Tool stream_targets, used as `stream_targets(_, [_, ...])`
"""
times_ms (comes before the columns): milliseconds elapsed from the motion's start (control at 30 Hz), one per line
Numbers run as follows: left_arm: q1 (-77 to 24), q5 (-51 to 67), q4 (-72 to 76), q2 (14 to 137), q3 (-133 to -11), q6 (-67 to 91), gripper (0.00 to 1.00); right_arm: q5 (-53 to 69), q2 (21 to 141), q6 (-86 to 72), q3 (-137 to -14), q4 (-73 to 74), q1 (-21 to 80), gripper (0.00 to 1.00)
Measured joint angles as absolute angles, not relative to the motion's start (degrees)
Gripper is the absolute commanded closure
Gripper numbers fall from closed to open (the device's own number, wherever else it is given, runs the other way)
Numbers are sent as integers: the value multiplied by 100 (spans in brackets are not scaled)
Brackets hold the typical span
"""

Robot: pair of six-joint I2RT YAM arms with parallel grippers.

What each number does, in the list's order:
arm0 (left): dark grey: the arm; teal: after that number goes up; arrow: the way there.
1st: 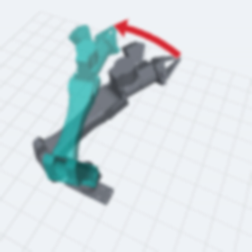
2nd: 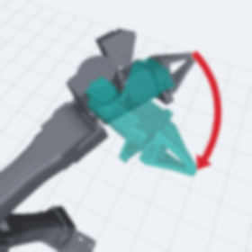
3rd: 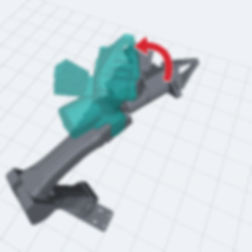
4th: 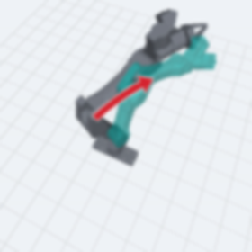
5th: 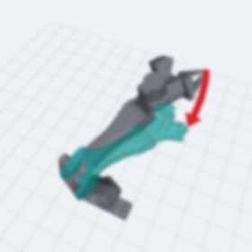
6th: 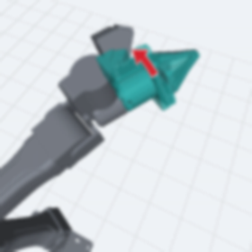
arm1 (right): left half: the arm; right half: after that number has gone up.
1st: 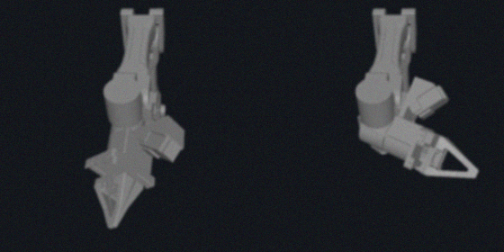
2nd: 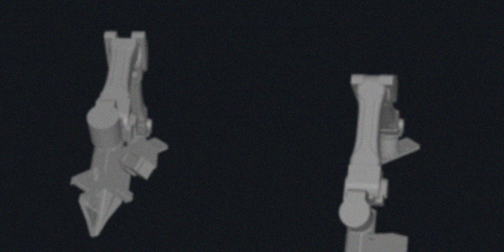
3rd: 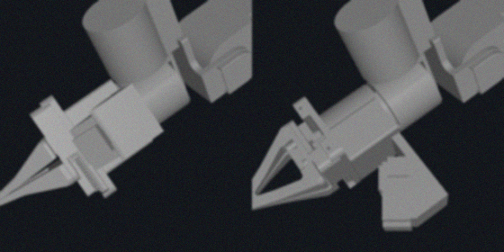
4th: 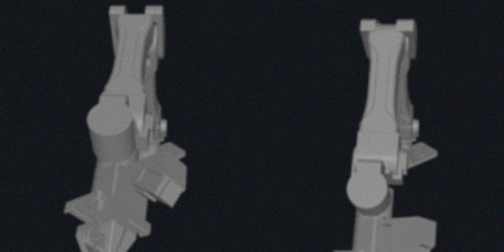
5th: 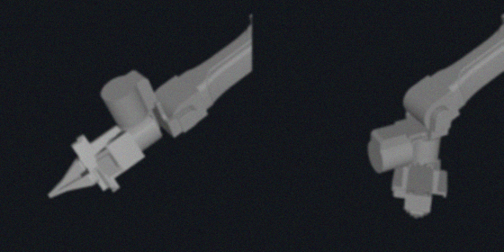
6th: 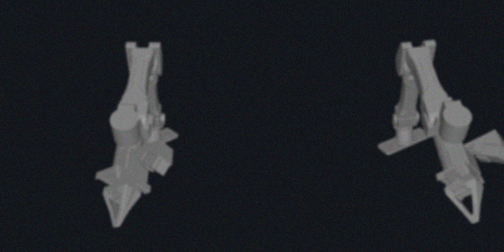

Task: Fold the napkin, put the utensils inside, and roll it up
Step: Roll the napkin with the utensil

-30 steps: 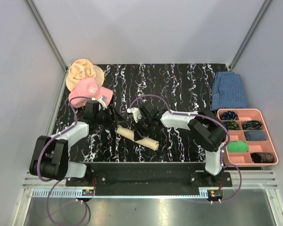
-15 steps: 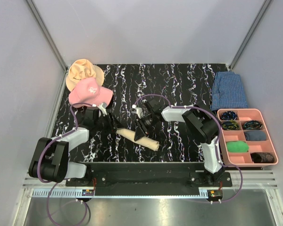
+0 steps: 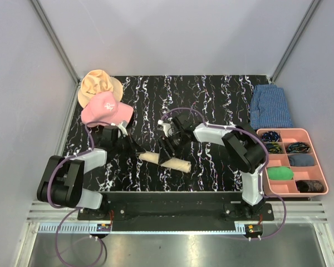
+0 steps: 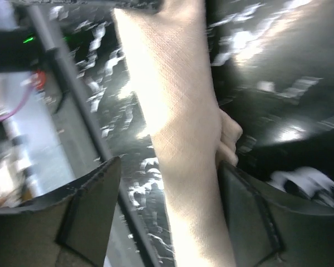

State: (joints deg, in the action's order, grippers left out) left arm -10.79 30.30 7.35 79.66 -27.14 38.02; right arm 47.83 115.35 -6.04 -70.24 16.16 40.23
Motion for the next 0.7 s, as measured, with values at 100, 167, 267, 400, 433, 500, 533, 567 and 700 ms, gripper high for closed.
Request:
stream_targets(100, [-1083,3013,617,8134,-2880,3804,100,3940,11174,-576,-6976,1750,4025,18])
stream_targets(167, [-1079,2985,543,8283,-3035,3802,100,3321,10855,-515,-6882,1820,4053,18])
stream_targets(267, [-1079,2974,462,8501,-3234,3804,100,2383,10337,-353,-6698,1800,4235,18])
stream_targets(400, [-1079,2976,320,8764,-3437,3802,100,1380,9745,38,-6390,1603,4831,17])
stream_targets(433, [-1079,2978,292,8807,-3479,3802,100,1229,9686,117,-6355,1562,4971,17])
stream_targets(500, [-1079,2982,231,8925,-3586,3800,100,832,9631,325,-6292,1431,5317,17])
stream_targets(533, [-1079,2987,213,8993,-3636,3798,100,666,9636,425,-6272,1391,5457,17])
stream_targets(567, [-1079,3000,200,9063,-3691,3798,100,513,9640,508,-6252,1367,5572,17])
stream_targets(700, [-1076,3039,126,9227,-3835,3791,100,32,9743,825,-6233,1271,5791,17])
